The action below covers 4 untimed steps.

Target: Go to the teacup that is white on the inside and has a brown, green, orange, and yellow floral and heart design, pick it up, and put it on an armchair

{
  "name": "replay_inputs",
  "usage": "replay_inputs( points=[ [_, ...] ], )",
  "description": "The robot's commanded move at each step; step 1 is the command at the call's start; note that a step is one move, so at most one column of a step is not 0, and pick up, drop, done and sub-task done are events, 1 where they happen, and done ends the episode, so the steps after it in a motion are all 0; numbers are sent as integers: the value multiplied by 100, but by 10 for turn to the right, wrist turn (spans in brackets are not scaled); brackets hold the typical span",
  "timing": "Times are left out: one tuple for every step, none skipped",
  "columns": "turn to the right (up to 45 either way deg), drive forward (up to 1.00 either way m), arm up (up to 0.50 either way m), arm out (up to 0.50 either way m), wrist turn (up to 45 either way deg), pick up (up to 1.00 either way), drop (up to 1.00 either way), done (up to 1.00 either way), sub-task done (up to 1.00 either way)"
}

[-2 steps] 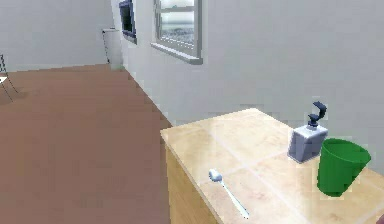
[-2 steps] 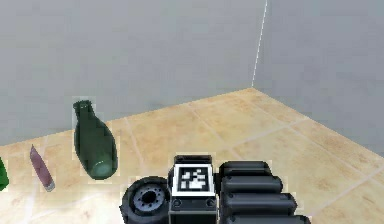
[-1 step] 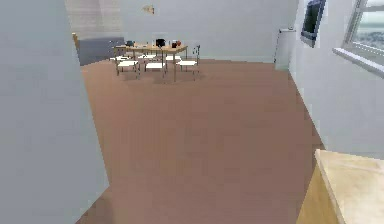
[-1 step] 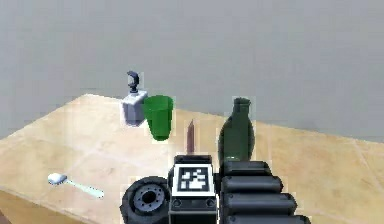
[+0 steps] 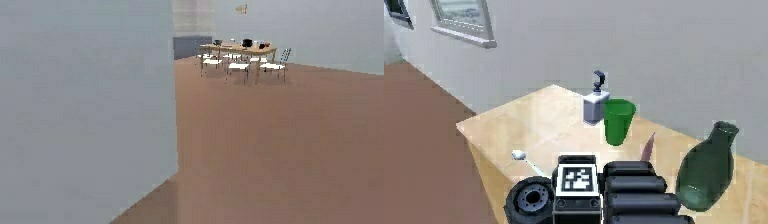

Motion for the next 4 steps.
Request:
replay_inputs(
  points=[
    [0,35,0,0,0,0,0,0,0],
    [300,0,0,0,0,0,0,0,0],
    [0,100,0,0,0,0,0,0,0],
    [60,0,0,0,0,0,0,0,0]
  ],
)
